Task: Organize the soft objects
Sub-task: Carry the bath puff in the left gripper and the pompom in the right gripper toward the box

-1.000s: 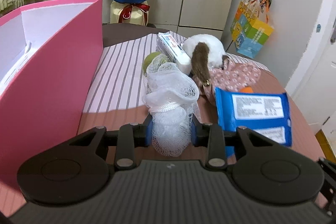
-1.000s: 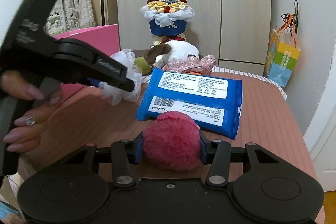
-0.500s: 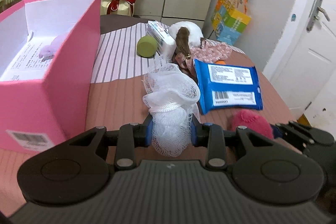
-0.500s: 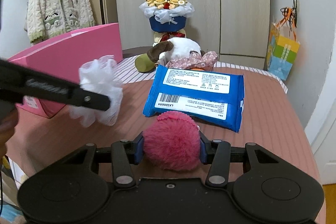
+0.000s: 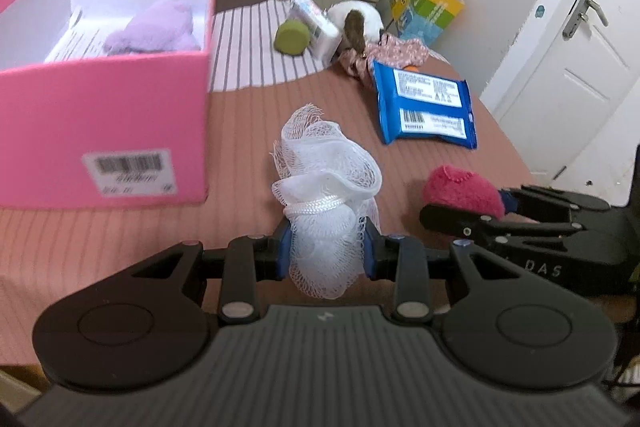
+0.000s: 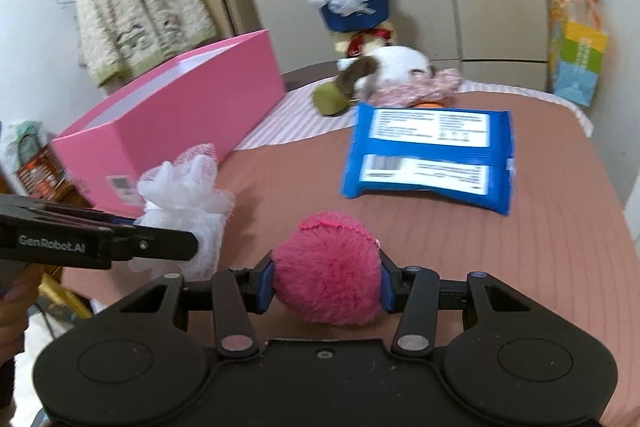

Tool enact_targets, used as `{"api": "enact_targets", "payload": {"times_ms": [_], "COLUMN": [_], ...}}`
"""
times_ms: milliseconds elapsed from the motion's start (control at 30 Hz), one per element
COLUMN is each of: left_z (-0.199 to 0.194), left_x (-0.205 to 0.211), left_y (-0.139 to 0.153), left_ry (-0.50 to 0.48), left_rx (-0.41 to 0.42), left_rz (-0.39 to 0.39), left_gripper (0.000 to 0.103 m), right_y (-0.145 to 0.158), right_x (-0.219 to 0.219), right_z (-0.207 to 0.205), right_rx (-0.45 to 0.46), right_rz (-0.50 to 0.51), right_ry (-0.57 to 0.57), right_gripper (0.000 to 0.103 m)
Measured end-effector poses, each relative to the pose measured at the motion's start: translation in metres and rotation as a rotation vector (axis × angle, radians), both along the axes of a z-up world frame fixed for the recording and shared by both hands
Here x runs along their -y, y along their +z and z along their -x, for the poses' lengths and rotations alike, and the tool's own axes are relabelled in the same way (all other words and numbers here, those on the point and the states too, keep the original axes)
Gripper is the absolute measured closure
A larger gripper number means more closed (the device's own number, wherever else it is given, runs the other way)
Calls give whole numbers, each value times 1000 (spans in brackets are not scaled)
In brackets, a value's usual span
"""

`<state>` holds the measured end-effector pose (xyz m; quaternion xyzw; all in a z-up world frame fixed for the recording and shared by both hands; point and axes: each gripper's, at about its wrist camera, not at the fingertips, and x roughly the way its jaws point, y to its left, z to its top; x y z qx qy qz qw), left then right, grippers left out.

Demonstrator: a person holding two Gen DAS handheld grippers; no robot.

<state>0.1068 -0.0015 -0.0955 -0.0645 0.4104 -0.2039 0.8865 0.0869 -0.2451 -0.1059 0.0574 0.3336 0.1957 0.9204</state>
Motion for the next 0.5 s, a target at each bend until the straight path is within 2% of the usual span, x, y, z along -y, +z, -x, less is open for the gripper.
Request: {"api": "enact_targets", "payload": {"times_ms": [200,333,500], "left_z": [7,15,28], "left_x": [-27,-40,-61], "left_y": [5,15,36], "left_ry": [-27,-47,-71], "left_rx": [-124,-161,-189], "left_rz": [21,11,24], "left_gripper": [71,71,71], "right_y": [22,36,58], "right_x": [-20,-36,-58], "right_z": [3,3,9], "right_rx": [-54,-118,-147], "right_rz": [17,24,19], "right_ry": [131,223,332], "right_gripper": [50,50,50]}}
